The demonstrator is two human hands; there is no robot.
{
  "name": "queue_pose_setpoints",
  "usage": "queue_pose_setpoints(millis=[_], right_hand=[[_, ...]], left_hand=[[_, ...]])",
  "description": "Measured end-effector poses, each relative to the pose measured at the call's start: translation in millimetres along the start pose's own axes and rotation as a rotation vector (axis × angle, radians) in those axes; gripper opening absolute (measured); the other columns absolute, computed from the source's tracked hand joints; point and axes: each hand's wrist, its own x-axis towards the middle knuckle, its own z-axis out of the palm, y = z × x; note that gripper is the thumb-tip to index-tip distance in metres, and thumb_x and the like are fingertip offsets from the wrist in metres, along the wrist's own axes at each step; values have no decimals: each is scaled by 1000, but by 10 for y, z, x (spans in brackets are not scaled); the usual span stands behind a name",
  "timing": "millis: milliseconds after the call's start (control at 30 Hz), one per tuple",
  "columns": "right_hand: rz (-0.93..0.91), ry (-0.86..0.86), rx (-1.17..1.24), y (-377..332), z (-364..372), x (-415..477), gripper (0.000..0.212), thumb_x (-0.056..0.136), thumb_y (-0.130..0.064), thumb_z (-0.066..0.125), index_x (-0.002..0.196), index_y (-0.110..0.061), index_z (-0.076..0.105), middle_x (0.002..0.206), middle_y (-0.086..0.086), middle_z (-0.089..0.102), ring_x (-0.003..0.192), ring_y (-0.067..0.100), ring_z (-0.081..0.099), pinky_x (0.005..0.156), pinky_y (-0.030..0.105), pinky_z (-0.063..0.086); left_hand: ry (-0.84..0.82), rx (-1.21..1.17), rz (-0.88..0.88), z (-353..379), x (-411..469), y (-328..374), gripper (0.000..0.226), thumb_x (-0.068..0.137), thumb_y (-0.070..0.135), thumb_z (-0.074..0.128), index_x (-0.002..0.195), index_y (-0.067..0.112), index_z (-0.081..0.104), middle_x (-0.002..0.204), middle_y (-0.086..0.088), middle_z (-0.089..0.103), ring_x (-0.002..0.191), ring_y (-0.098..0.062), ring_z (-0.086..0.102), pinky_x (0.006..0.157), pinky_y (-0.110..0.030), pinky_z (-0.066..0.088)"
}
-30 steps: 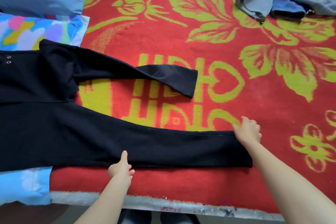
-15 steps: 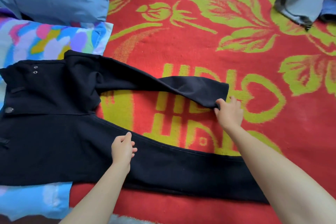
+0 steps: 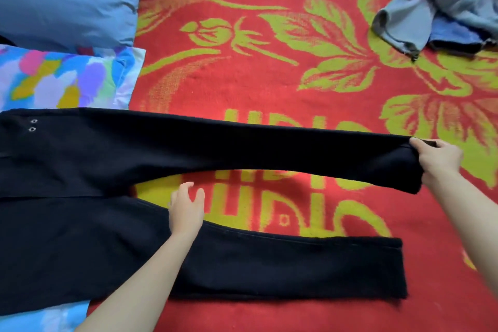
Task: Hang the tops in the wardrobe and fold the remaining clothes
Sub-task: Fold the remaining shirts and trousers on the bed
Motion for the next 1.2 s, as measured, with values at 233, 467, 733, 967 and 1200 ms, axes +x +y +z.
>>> queue_pose_setpoints(millis=[233, 467, 733, 967, 1200], right_hand=[[-44, 98, -205, 299, -220, 349, 24, 82, -28, 68, 101, -13, 65, 106, 12, 64, 105, 29, 58, 86, 33, 41], [160, -234, -536, 994, 42, 11, 71, 91, -40, 55, 148, -18, 20, 144, 24, 30, 132, 41, 29, 107, 46, 26], [-15, -285, -829, 1191, -20, -247, 73, 89, -26, 57, 149, -18, 15, 148, 19, 23, 133, 36, 27, 103, 46, 30], [-546, -427, -1070, 728, 557, -712, 64, 95, -26, 48, 149, -19, 15, 155, 17, 9, 143, 29, 10, 107, 42, 28], [-759, -523, -1160, 505, 1244, -1385, 64, 96, -28, 44, 150, -22, 9, 157, 13, 4, 144, 29, 6, 110, 42, 24]], left_hand=[[-327, 789, 444, 505, -62, 148, 69, 95, 42, 43, 148, 37, 0, 158, -2, -6, 144, -25, 1, 111, -39, 24], [-540, 973, 365, 789, -61, 87, 71, 93, 40, 42, 148, 38, -3, 158, -4, -13, 145, -27, -8, 113, -39, 22], [-488, 1127, 452, 795, -279, -52, 72, 95, 46, 36, 149, 35, -9, 154, -13, -22, 143, -33, -14, 115, -43, 12], [-238, 1003, 333, 216, -7, -201, 65, 97, 43, 35, 150, 33, -2, 158, -10, -9, 145, -30, -6, 115, -42, 12], [72, 919, 297, -890, 711, -715, 58, 97, 30, 42, 150, 23, 19, 157, -13, 11, 143, -31, 8, 112, -44, 16]])
